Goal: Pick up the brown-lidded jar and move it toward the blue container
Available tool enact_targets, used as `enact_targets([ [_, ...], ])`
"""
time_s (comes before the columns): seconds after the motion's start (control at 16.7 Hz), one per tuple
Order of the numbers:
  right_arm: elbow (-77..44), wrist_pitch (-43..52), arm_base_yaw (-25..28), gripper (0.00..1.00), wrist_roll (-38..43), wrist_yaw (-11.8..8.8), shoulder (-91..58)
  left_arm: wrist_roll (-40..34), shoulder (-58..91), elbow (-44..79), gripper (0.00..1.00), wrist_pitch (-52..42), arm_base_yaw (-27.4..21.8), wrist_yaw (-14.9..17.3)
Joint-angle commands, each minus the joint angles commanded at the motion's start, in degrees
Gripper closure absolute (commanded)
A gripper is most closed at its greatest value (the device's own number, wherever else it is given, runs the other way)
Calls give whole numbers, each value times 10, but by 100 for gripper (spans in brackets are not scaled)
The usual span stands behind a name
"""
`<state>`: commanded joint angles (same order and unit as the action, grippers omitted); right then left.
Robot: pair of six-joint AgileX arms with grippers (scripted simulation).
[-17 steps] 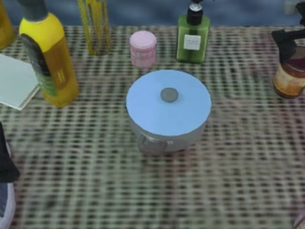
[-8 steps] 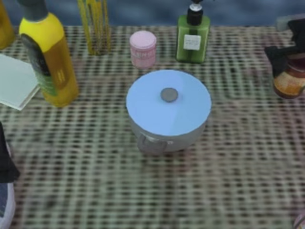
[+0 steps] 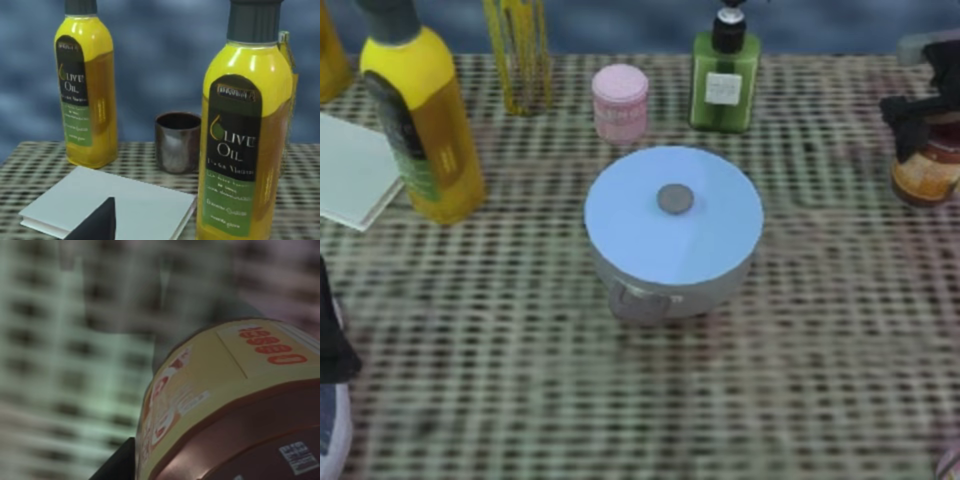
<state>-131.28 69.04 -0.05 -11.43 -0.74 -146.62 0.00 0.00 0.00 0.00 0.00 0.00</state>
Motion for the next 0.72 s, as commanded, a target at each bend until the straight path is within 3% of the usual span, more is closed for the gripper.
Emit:
enact_targets([
  [0.48,0,0,0,98,0,0,0,0,0,0,0,0,0,0],
  [0.72,0,0,0,100,0,0,0,0,0,0,0,0,0,0],
])
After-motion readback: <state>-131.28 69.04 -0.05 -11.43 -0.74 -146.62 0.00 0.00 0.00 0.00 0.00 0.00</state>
